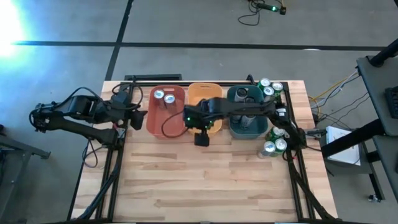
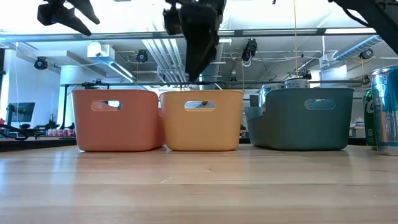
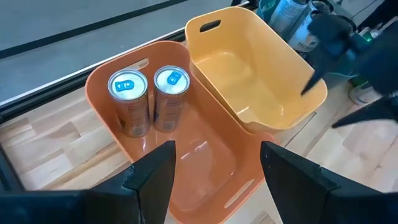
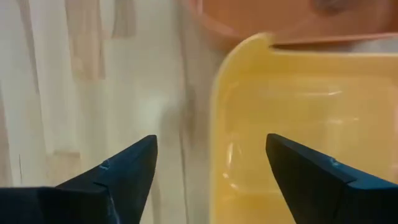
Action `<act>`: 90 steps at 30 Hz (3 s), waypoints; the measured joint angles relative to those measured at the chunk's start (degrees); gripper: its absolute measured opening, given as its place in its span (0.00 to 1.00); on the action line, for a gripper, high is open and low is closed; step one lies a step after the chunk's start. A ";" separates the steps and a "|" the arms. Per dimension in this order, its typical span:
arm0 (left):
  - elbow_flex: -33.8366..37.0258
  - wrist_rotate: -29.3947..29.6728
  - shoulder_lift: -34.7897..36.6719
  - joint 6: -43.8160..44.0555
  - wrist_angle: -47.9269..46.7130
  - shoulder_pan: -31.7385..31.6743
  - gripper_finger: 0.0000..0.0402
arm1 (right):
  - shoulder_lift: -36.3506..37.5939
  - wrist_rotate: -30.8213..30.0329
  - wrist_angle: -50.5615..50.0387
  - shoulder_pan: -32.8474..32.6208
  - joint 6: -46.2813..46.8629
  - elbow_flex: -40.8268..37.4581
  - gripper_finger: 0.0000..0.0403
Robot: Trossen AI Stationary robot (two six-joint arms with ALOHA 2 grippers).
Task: Sort soda cans
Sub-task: Adjust the yellow bin
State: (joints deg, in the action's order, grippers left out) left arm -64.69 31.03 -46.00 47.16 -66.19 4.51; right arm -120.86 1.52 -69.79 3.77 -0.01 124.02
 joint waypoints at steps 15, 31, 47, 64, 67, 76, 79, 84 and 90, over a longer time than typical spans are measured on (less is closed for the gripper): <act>0.00 0.02 -0.15 0.30 0.15 0.00 0.55 | -0.13 -4.45 2.71 -0.37 0.49 -9.81 0.34; 0.00 0.00 -0.15 0.32 0.15 0.00 0.55 | 2.86 -2.82 -0.48 -0.43 -1.37 -10.44 0.03; 0.00 -0.02 -0.15 0.54 0.15 0.00 0.55 | 3.74 0.44 -1.85 -2.06 -1.41 -12.35 0.03; 0.00 -0.09 -0.20 0.99 0.14 0.02 0.55 | 3.72 -0.41 -0.29 -2.12 -1.49 -12.69 0.03; 0.00 -0.09 -0.20 1.17 0.13 0.02 0.55 | 3.72 -0.35 -0.44 -2.14 -1.50 -12.39 0.03; 0.00 -0.13 -0.20 1.22 0.13 0.02 0.55 | 3.72 -0.10 -0.58 -2.38 -1.49 -12.25 0.03; 0.00 -0.19 -0.20 1.22 0.13 0.02 0.55 | 3.72 -0.01 -0.67 -2.38 -1.51 -12.25 0.03; 0.00 -0.20 -0.20 1.21 0.13 0.02 0.55 | 3.72 0.00 -0.89 -2.38 -1.51 -12.23 0.03; 0.00 -0.20 -0.20 1.20 0.13 0.01 0.55 | 3.72 0.02 -0.98 -2.38 -1.62 -12.72 0.03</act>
State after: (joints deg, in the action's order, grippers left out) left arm -64.69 30.83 -46.19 48.37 -66.06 4.53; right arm -117.14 1.54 -70.77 1.39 -1.63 111.30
